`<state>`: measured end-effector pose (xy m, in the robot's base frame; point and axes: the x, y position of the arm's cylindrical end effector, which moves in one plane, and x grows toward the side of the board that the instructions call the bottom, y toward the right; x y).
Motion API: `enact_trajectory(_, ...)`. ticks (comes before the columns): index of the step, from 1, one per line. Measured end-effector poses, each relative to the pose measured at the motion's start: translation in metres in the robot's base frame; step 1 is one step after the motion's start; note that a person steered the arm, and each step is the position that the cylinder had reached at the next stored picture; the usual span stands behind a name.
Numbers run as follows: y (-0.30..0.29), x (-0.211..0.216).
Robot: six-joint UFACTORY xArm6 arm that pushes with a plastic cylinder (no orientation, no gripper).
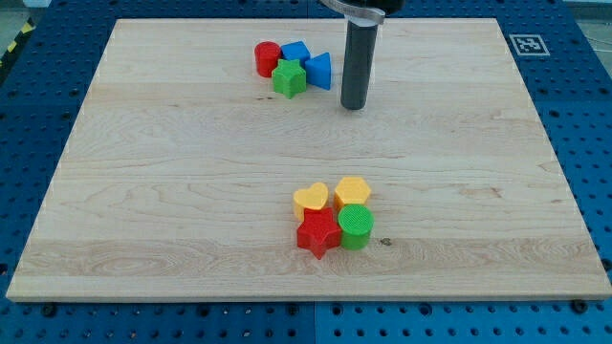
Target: Move the blue triangle slightly upwards
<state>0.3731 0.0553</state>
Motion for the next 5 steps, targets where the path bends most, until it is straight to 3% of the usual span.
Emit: enact_trajectory(5,-0.019,-0.018)
